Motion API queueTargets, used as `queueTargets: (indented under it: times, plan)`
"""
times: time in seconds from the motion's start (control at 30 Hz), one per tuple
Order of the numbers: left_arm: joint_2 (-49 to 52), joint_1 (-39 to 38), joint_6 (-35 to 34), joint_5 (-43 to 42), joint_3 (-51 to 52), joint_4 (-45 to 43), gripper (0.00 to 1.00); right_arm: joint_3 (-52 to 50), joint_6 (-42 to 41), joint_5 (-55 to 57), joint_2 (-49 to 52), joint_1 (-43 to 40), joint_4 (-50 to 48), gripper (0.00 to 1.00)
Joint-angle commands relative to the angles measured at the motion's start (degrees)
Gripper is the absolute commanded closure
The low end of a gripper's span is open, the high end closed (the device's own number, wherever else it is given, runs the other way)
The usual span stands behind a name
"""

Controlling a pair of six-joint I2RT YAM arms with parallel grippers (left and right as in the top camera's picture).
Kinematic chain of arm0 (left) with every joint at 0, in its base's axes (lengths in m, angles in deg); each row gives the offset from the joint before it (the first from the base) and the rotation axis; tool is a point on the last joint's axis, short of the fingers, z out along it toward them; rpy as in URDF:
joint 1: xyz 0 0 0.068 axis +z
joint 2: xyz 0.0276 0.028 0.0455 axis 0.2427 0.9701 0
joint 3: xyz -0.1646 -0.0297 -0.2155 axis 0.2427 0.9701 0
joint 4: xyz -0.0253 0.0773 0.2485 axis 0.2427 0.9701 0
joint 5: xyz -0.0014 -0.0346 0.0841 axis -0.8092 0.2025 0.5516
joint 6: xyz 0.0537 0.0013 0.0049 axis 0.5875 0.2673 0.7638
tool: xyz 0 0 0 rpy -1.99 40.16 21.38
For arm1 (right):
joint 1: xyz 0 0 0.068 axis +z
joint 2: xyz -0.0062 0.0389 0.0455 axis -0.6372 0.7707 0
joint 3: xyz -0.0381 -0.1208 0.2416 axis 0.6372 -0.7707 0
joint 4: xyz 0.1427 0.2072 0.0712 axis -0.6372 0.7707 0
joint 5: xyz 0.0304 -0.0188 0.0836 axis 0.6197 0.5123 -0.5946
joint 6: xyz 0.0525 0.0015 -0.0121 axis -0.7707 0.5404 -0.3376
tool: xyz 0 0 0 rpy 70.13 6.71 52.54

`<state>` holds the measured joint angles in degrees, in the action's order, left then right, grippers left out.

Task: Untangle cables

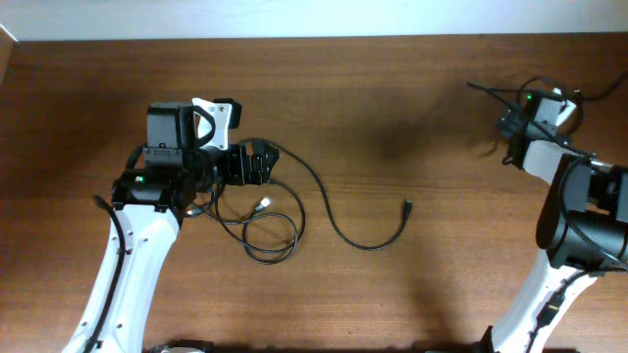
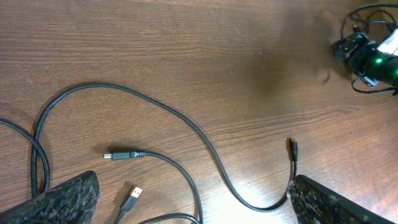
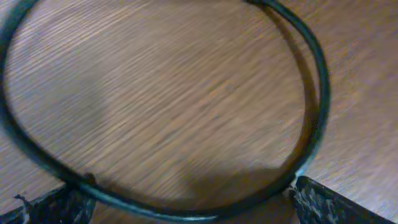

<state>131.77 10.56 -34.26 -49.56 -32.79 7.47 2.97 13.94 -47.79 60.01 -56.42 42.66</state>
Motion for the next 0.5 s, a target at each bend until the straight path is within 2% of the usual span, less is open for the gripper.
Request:
queueTargets:
  times: [0.0, 0.33, 0.47]
  plan:
    - [0.13, -0.11, 1.11, 0.24, -0.39, -0.09, 0.01, -5.42, -3.37, -6.38, 9.14, -3.93, 3.13, 0.00]
    - [0.13, -0.11, 1.11, 0.24, -0.39, -0.09, 0.01, -5.42, -3.41, -6.58, 9.22, -3.72, -6.29, 0.00]
    - [0.13, -0.11, 1.11, 0.24, -0.39, -0.09, 0.01, -5.40, -3.39, -10.91, 9.22, -3.72, -9.92, 0.01]
